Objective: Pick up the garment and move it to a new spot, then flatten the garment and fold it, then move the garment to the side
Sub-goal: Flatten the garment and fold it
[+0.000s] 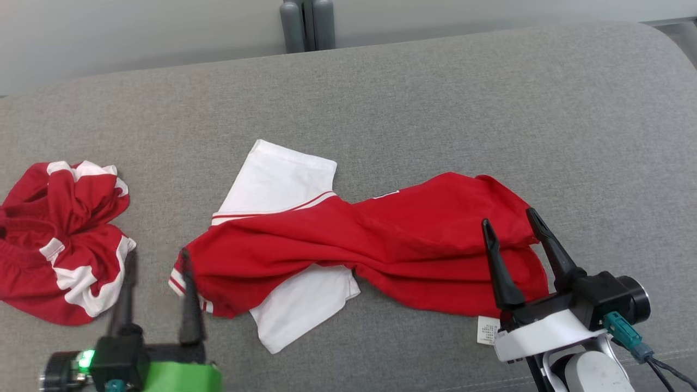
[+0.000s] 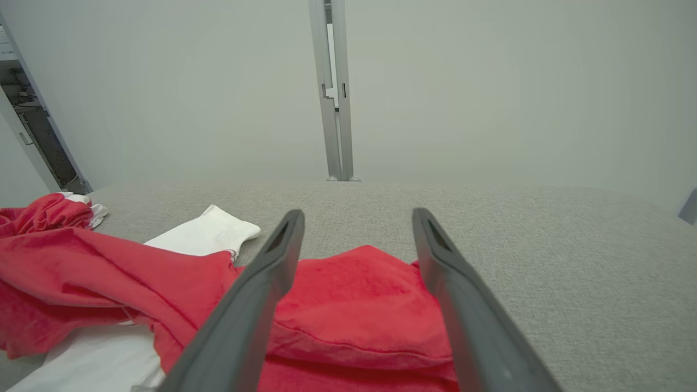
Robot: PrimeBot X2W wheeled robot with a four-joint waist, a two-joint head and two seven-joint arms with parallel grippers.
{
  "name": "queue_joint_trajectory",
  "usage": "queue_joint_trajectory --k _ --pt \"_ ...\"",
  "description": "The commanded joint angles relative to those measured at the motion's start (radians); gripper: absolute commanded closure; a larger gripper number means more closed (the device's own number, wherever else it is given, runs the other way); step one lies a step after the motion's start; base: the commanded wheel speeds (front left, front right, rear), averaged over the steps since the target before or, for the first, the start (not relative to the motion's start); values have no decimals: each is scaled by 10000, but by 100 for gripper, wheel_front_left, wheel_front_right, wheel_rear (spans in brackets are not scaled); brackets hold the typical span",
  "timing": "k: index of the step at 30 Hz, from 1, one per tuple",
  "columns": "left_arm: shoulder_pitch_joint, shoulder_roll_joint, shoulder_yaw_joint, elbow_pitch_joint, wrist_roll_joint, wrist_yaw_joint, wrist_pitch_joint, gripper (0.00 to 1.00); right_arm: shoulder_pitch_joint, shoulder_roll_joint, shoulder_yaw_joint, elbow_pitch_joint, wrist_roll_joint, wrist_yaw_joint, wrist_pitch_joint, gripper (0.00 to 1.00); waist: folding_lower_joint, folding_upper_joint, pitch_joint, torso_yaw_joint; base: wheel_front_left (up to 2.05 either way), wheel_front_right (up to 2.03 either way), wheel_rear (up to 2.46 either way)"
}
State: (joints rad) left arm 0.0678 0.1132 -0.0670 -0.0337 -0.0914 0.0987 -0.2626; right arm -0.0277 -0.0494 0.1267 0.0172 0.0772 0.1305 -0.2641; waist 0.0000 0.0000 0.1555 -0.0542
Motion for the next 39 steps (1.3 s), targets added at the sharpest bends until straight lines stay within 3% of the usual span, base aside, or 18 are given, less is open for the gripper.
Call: queue_joint_trajectory --k 1,4,7,15,22,23,24,25,32,39 --pt "517 -73 -382 -134 -195 -621 -12 0 -103 -17 38 33 -26 5 -3 0 0 0 25 78 0 0 0" --pt "794 -150 -735 -100 -511 -1387 -14 0 -170 -17 69 51 -77 5 -3 0 0 0 45 112 0 0 0" --pt "1167 -270 -1074 645 -731 -1819 -16 0 -211 -17 79 43 -92 5 -4 0 0 0 94 105 0 0 0" --pt "641 -403 -1748 3069 -1865 -2208 446 0 -164 -16 53 21 -192 5 -3 0 0 0 266 81 0 0 0" --pt "-271 -344 -2063 4165 -2476 -2273 674 0 -357 -16 88 -16 -299 5 -4 0 0 0 565 0 0 0 0" --pt "-378 -302 -2123 4256 -2480 -2278 641 5 -355 -17 92 -16 -313 5 -4 0 0 0 590 -20 0 0 0" --pt "-468 -275 -2182 4372 -2537 -2284 642 76 -330 -17 70 -10 -362 5 -4 0 0 0 605 -38 0 0 0" --pt "-514 -254 -2260 4471 -2575 -2289 650 100 -289 -30 66 -8 -400 5 -4 0 0 0 611 -57 0 0 0" --pt "-240 62 -2745 4368 -2960 -2305 765 100 433 -517 -405 156 -475 5 -4 0 0 0 502 -99 0 0 0" --pt "79 607 -2543 3187 -3125 -2156 662 100 1358 -825 -741 1378 393 5 -4 0 0 0 277 111 0 0 0"
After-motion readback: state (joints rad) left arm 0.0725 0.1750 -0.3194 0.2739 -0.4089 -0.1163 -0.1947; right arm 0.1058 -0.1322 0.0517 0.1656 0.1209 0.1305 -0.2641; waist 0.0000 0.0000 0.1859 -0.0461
